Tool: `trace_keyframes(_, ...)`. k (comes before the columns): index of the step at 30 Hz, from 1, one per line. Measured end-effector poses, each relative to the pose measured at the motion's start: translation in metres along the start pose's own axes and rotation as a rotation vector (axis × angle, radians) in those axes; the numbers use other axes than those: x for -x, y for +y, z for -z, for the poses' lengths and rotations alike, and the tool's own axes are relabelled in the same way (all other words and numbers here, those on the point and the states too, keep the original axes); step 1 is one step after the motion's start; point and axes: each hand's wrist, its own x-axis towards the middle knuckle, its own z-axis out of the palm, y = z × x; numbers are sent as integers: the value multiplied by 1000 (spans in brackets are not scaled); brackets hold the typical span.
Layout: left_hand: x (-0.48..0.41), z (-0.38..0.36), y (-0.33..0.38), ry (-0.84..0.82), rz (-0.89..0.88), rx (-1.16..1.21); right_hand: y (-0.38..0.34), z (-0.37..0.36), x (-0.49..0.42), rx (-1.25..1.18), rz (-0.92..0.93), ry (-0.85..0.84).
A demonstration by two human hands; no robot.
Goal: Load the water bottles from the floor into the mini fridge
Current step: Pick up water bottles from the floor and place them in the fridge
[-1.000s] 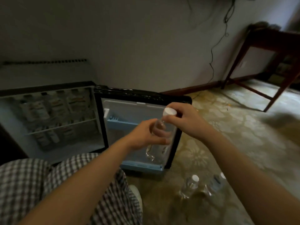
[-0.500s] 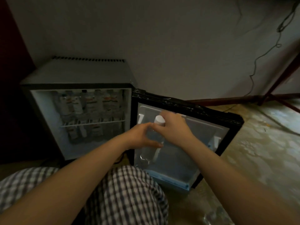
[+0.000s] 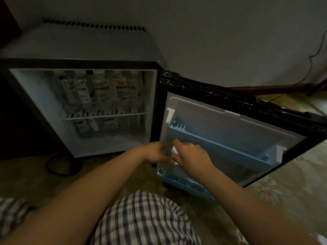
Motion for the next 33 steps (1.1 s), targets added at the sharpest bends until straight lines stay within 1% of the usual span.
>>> trace_keyframes(4,-16,-7,-13,-34,66,-24,3,-18,-9,38,2,-66)
trace_keyframes(7,-24,-10,-24,-75,95,-23,7,-34,-13,50,3,-75)
trace_keyframes(10,-28,-14,-29,-104,115,26,11,-48,-18,68,-3,-59)
trace_keyframes(13,-30,-17,-32,-131,142,63,15,-57,-24,68,21,-94)
trace_keyframes(17,-30,-18,-32,-149,135,70,19,-68,-31,-33,45,-177)
trace_keyframes(21,-30,-18,-33,-151,137,53,27,-68,-37,-204,9,-161)
trace_keyframes(24,-23,-16,-26,-119,142,-2,32,-67,-32,-273,-31,-173)
trace_keyframes(29,-2,-4,-14,-24,127,-57,30,-59,-6,-200,-69,-99)
trace_keyframes(33,19,14,4,8,112,-114,38,-43,24,-226,-47,-115)
